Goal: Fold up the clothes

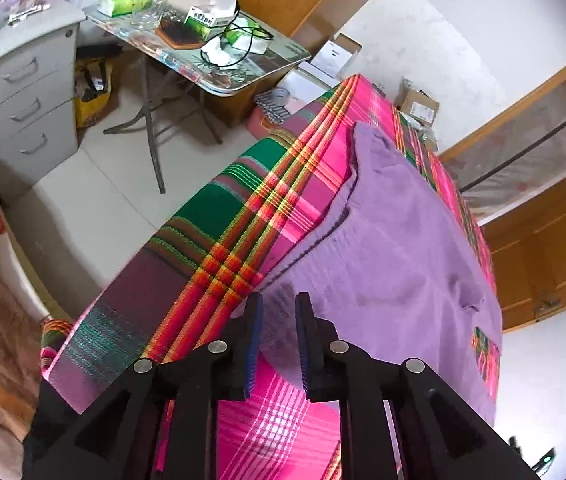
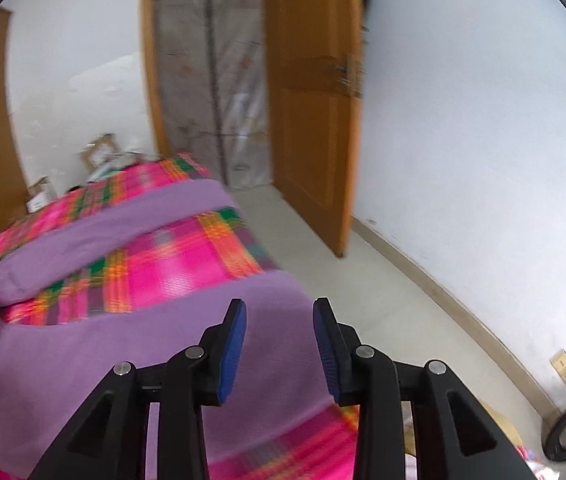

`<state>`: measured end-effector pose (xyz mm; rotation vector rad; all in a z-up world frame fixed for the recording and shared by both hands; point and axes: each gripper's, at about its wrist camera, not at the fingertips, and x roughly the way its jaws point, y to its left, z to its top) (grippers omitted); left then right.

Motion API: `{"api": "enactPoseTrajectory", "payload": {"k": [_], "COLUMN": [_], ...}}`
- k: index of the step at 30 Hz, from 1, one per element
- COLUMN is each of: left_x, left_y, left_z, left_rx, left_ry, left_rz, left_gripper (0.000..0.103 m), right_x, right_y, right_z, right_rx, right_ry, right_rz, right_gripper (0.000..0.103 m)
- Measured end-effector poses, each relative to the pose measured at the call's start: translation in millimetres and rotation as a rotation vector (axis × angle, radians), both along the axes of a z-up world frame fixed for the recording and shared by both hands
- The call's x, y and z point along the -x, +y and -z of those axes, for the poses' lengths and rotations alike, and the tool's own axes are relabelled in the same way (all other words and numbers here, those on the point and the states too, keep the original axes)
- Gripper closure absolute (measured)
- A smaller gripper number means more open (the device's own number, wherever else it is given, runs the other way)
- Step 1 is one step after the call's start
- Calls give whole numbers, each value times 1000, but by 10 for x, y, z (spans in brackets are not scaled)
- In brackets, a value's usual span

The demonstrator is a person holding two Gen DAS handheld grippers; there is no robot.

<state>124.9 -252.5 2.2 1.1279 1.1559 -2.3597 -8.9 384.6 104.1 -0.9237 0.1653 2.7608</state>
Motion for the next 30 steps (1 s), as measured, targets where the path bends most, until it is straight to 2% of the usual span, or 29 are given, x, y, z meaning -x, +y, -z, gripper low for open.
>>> {"api": "enactPoseTrajectory", "payload": {"k": [4,7,9,14,18,23,27,30], "left_x": [0,-10,-18,-10,-6,29,353,751], "left_y": [0,-36,-50,-72,-102,-302,-303,-297], "left_z": [13,47,47,38,21,-32,-225,-381], "left_rx": [-4,-35,-39,-7,32,14,79,126], "left_ry": [-9,-5,-4,-17,-41,-7,41,83], "left_rz": [-7,-18,-19,-11,-16,-17,78,172], "left_gripper": [86,86,86,89,89,89,89,87], "right_x": [114,179,209,288,259,160,113,54], "right_y": [-384,-809,-1133,-1906,-2592,-3310,-3778,-4086], "right_z": [-67,-66,-65,-16,41,176,321,430], "right_rx": [49,74,54,51,10,10,44,47], "right_ry": [13,1,-10,-41,-67,-128,-196,-247], "right_rz": [-136,-292,-399,-634,-844,-1056,-1186,-1255], "right_gripper": [68,68,68,68,68,68,68,68]}}
